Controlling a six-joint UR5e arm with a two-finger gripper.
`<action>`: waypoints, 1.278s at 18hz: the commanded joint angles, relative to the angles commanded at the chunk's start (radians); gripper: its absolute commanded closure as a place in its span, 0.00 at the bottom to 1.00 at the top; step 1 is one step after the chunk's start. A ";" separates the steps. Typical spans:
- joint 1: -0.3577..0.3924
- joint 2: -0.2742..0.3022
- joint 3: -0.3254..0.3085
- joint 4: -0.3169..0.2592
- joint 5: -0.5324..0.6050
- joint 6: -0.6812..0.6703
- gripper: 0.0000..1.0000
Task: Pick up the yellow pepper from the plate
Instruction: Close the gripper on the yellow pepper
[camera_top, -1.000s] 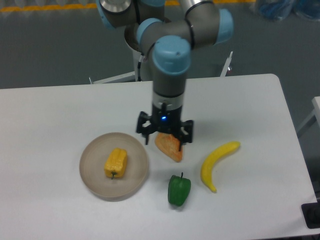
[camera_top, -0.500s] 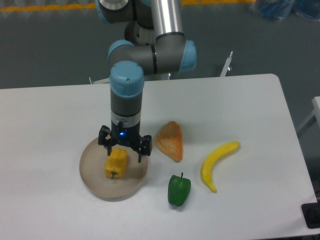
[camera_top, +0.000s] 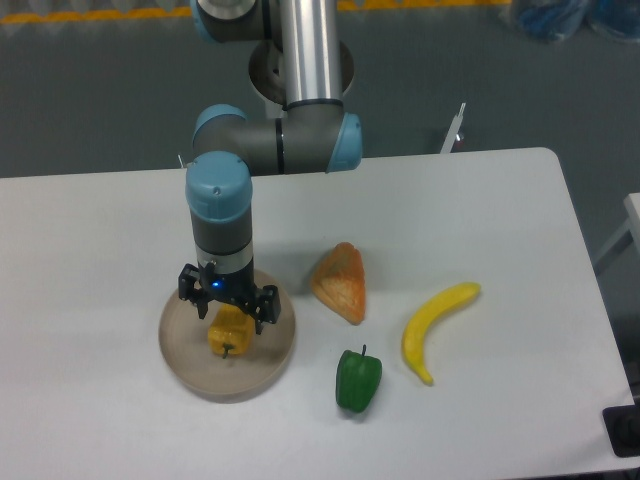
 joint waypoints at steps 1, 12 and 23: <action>0.000 -0.002 -0.005 0.002 0.002 0.003 0.00; -0.002 -0.005 -0.017 0.005 0.017 -0.006 0.31; -0.002 0.008 -0.006 0.005 0.015 0.003 0.56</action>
